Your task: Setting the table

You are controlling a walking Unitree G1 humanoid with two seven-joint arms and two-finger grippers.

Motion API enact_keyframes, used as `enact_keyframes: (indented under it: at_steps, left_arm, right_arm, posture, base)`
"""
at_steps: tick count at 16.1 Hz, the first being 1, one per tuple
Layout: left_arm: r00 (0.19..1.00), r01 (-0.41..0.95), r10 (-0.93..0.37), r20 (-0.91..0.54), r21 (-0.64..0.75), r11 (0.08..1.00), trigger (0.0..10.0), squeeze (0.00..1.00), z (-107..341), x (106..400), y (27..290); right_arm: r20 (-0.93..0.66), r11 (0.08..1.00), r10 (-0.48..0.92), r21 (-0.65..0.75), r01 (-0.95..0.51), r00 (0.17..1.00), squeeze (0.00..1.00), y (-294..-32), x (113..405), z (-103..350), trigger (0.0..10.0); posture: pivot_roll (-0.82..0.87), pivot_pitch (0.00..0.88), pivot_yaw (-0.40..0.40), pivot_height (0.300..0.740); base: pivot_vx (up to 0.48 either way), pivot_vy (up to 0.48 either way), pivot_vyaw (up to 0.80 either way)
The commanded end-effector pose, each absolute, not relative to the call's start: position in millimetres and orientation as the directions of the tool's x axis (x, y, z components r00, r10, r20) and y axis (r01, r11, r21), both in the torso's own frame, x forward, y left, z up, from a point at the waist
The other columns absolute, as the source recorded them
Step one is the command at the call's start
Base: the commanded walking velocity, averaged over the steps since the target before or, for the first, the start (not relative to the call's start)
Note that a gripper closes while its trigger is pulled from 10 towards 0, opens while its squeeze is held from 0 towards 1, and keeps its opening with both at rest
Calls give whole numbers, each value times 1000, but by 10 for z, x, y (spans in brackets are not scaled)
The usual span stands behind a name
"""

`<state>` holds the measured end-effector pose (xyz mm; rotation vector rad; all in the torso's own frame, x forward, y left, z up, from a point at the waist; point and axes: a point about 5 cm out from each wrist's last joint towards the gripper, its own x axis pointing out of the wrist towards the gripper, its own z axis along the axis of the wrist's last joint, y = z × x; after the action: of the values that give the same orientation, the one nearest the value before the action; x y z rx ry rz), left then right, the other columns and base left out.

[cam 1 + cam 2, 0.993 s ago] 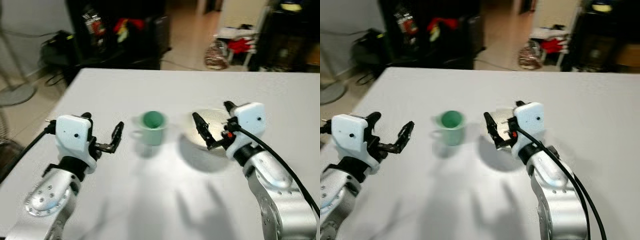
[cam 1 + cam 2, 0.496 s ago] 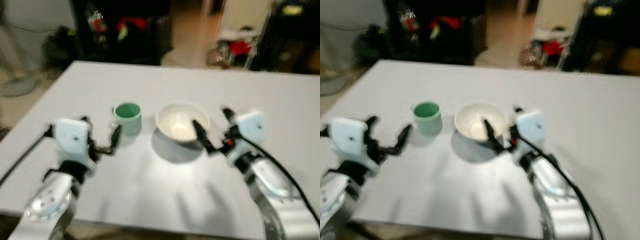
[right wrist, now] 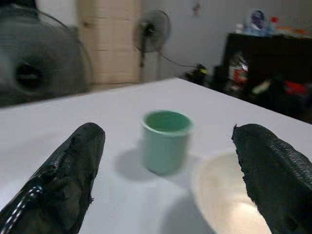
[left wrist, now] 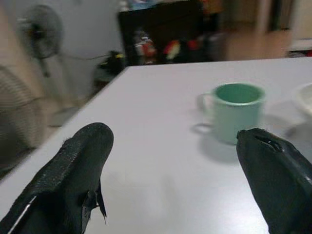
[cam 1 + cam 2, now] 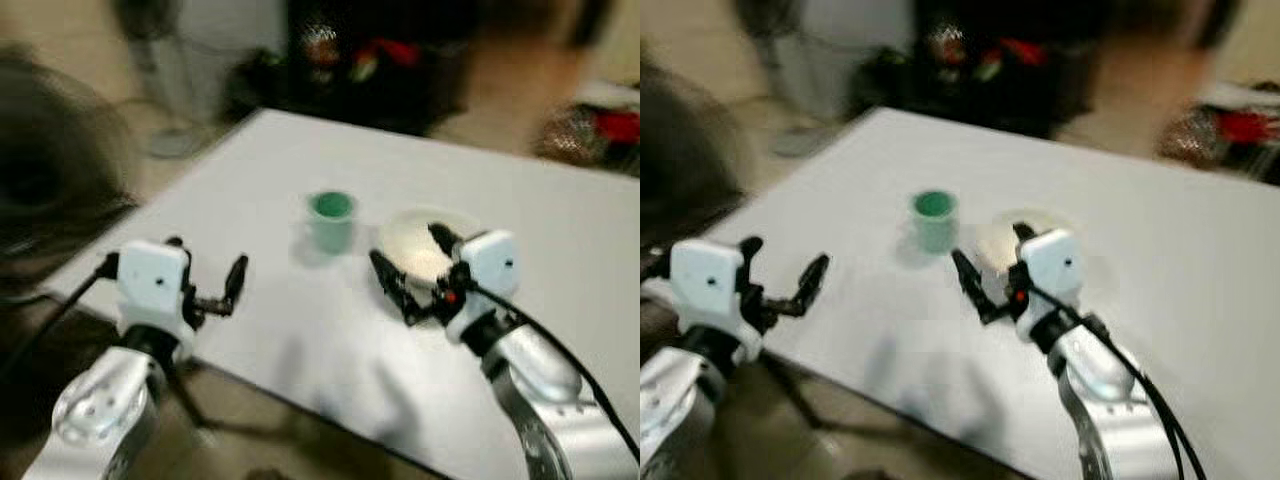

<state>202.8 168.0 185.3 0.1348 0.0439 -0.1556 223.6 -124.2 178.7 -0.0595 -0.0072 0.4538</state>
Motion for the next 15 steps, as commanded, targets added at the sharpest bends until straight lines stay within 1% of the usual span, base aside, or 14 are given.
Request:
enact_keyframes:
  at_steps: [1,6,11,15]
  left_arm:
    - [992,119,-113,-53,134,984,10000,0,1853,2051,1725]
    - [993,112,-106,-47,144,983,10000,0,1856,2039,1718]
    - [993,109,-103,-50,125,986,10000,0,1853,2028,1715]
    - [994,107,-101,-52,132,986,10000,0,1857,2037,1731]
  right_arm:
    - [10,891,451,-53,-450,892,1000,-1229,2227,1807,10000]
    - [-1,889,458,-27,-458,889,1000,-1222,2228,1775,10000]
    - [-17,891,453,-21,-454,891,1000,-1221,2259,1736,10000]
    - [-22,891,453,-10,-453,891,1000,-1208,2270,1717,10000]
  posture:
    - [2,0,37,740]
    - [7,0,29,740]
    - [17,0,25,740]
    - [21,0,27,740]
  base:
    - [0,0,800]
    - [0,0,800]
    - [0,0,800]
    - [0,395,800]
